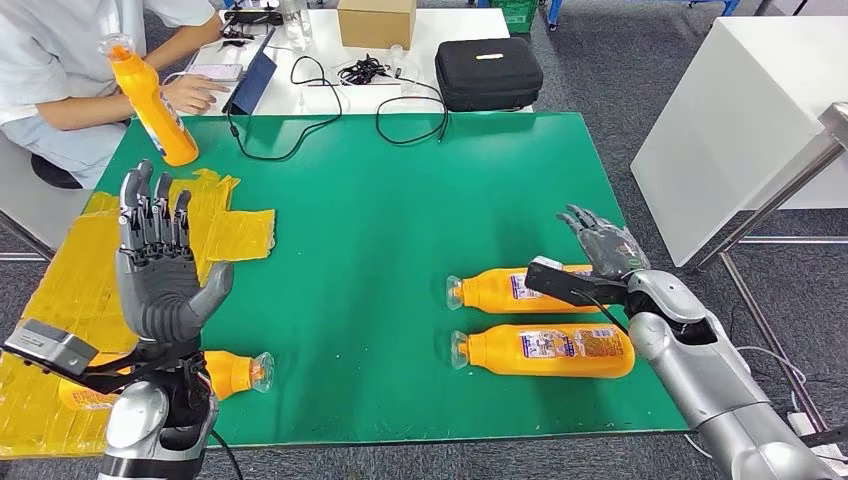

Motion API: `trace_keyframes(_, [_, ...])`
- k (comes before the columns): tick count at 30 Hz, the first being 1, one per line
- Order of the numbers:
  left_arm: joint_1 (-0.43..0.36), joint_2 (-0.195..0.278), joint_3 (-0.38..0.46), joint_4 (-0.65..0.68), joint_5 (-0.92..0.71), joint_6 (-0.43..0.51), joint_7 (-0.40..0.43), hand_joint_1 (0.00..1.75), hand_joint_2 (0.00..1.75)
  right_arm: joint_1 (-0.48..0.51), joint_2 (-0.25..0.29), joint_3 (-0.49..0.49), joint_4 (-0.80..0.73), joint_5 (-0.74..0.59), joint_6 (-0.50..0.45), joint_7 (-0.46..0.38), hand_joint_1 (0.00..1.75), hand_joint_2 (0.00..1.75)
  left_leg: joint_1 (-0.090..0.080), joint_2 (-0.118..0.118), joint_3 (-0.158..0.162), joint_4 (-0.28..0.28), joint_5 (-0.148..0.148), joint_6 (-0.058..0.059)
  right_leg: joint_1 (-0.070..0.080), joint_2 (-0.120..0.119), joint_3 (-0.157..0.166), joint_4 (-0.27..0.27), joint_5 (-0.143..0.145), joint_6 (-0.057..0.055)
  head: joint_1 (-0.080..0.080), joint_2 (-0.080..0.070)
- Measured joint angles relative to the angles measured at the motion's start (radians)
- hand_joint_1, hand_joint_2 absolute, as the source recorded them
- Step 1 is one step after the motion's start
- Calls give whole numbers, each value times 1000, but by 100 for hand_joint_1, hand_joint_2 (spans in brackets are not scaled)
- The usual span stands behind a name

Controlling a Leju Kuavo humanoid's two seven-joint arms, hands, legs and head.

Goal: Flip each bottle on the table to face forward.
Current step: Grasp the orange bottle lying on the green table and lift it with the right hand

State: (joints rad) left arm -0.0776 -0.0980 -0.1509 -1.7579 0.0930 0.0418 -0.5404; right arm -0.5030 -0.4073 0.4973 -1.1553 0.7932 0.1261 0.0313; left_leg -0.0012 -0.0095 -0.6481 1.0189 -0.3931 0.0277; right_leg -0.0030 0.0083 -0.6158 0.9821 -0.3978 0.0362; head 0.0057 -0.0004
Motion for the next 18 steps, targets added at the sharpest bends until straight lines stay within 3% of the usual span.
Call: trace_keyframes(18, [-39,0,-20,56,20,-2,26,0,175,-54,33,121,233,-35,88,-52,0,175,0,0,0,0,0,0,0,0,0,0,0,0,0,0])
